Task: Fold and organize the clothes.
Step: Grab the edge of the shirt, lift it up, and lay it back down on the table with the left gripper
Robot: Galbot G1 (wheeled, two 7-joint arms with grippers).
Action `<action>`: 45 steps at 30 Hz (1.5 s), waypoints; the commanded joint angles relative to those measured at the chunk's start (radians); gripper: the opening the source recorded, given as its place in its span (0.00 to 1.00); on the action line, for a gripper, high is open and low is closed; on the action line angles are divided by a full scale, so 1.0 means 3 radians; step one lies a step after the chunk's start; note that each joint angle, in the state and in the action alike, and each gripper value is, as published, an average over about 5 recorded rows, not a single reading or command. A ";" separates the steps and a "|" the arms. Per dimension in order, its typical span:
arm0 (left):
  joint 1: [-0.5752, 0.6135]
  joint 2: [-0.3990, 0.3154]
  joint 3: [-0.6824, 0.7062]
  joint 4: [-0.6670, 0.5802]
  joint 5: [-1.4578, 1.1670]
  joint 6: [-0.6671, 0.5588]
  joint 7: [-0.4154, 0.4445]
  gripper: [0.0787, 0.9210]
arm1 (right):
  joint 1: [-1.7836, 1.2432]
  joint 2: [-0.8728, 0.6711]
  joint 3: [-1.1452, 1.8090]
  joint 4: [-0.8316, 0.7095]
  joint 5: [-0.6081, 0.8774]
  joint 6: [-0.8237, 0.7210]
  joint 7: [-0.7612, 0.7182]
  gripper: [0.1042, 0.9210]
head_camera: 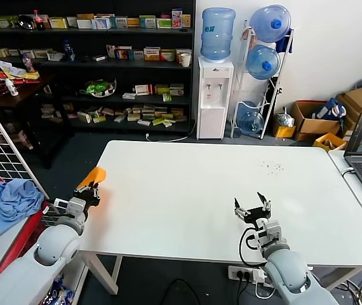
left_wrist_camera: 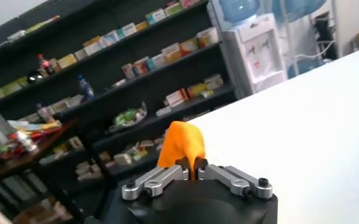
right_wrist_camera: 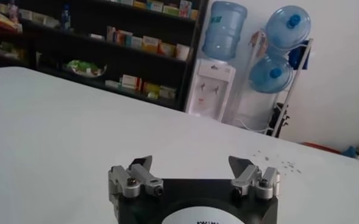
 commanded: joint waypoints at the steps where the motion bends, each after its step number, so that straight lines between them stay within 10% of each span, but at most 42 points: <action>1: 0.0092 -0.0561 0.0422 -0.0302 -0.0053 0.0063 -0.0162 0.06 | -0.0017 -0.0085 0.0008 -0.0014 0.0011 -0.0001 -0.0037 0.88; 30: -0.0464 -0.2768 0.0871 0.1149 0.0320 -0.0713 -0.0208 0.06 | -0.0218 -0.0200 0.0251 -0.0152 -0.0040 0.0188 -0.0102 0.88; 45: -0.0185 -0.2163 0.0697 0.0586 0.0370 -0.1566 0.0149 0.48 | -0.0198 -0.0207 0.0272 -0.0105 0.0206 0.0171 -0.0373 0.88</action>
